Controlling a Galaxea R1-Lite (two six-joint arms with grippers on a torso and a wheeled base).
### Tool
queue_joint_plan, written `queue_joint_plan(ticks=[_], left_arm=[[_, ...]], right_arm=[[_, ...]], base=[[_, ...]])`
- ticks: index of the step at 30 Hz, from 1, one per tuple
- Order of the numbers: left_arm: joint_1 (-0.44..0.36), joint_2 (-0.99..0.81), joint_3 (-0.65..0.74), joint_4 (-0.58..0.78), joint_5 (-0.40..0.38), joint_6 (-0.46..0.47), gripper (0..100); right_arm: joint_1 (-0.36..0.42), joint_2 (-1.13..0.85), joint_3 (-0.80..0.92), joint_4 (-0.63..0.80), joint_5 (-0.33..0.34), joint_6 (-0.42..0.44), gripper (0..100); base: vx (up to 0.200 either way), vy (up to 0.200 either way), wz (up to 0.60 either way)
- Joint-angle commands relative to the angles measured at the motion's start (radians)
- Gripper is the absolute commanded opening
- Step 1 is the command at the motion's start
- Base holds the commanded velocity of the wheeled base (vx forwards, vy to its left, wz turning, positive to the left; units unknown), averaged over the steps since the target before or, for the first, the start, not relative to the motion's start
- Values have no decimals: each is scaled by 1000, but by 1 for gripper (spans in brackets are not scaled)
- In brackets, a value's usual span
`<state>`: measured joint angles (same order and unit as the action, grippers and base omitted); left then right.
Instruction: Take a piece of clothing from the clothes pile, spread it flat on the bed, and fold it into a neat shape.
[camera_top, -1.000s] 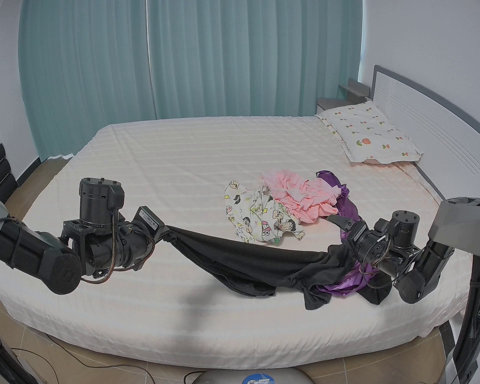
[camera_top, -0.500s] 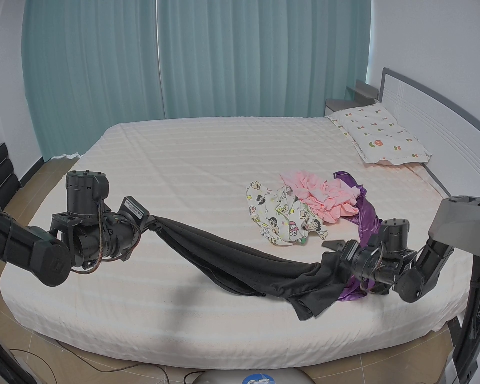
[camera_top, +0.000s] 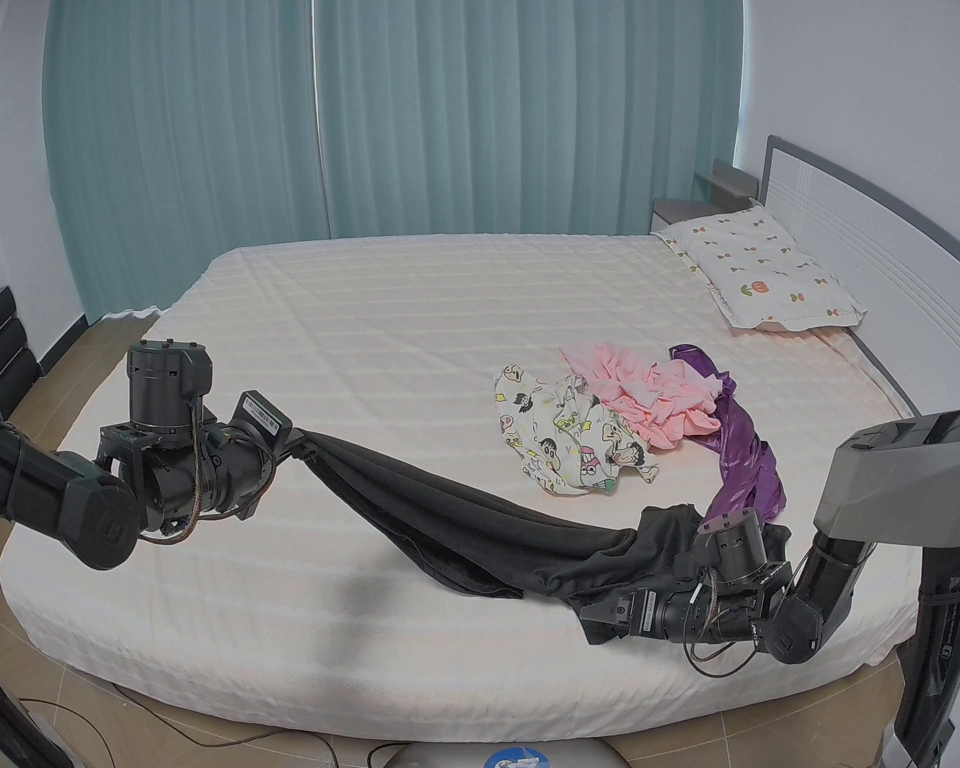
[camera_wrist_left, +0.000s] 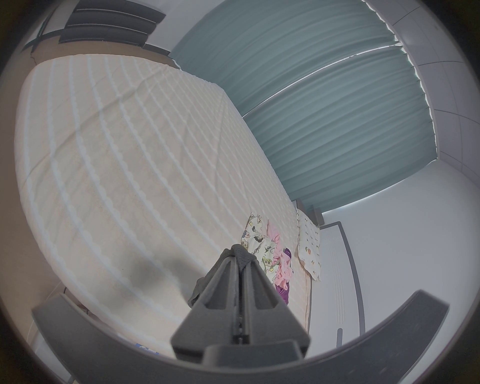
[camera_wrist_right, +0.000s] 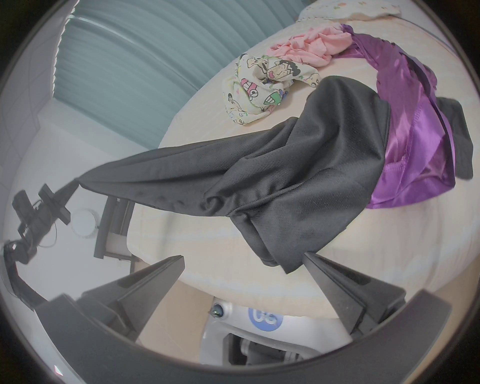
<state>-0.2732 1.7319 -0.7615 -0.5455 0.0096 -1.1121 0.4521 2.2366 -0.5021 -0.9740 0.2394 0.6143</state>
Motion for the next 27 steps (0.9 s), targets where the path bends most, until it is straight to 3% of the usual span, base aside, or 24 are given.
queue_joint_plan(ticks=[1,14,15,27], left_arm=[[0,1,-1,-1,0,0,0],[-4,3,-1,1,0,-2,0],[-4,3,1,1,0,-2,0],[-6,0,1,1,1,0,0]], right_arm=[[2,40,-3,5,-52,-31,100],[10,94,-113,92,-94,-73,100],[13,95,-119,95,-95,-79,0],[5,95,-131,86,-149,-80,0]], base=[[0,0,0],[0,0,0],[0,0,0],[0,0,0]])
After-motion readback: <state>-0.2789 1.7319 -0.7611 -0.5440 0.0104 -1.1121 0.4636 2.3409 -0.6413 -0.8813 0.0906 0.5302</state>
